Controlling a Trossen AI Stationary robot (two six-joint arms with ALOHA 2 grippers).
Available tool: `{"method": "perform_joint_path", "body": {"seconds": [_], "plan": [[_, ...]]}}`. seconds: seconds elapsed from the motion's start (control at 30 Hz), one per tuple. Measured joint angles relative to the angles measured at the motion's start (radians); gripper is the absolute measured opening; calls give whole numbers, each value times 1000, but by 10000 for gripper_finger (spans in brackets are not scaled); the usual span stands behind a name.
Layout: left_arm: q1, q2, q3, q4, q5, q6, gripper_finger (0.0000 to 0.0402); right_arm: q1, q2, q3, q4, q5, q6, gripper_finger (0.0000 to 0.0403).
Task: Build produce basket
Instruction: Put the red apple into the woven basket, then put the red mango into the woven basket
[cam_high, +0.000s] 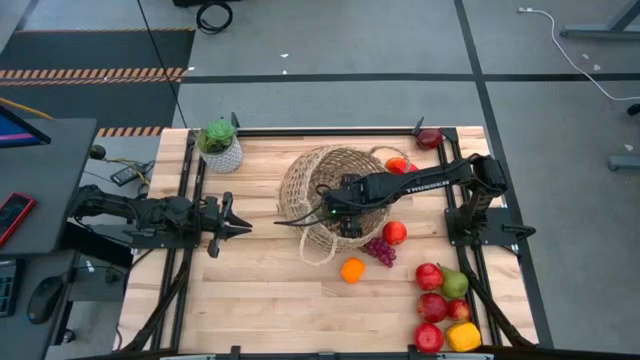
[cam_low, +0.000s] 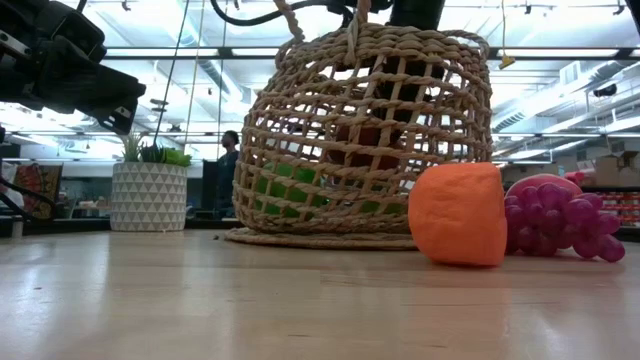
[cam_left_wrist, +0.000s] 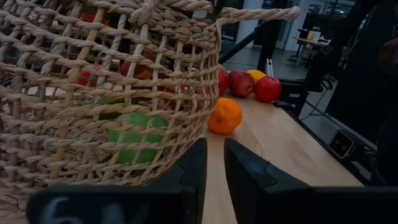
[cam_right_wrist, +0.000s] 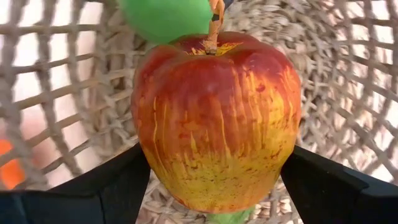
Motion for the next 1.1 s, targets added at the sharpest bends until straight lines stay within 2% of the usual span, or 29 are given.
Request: {"method": "perform_joint_path", "body": {"seconds": [0.13, 0.33, 0.7, 1.0, 1.1], "plan": [[0, 0, 0, 0, 0, 0, 62, -1, 0, 0, 1, -1, -32, 350], [0, 0, 0, 0, 0, 0, 56, -1, 0, 0, -1, -4, -40, 395], [0, 0, 0, 0, 0, 0, 60, -2, -49, 69, -98, -6, -31, 392], [0, 0, 0, 0, 0, 0, 60, -8, -184, 129, -94, -11, 19, 392], [0, 0, 0, 0, 0, 0, 63, -10, -256, 136, -62, -57, 36, 392]]}}
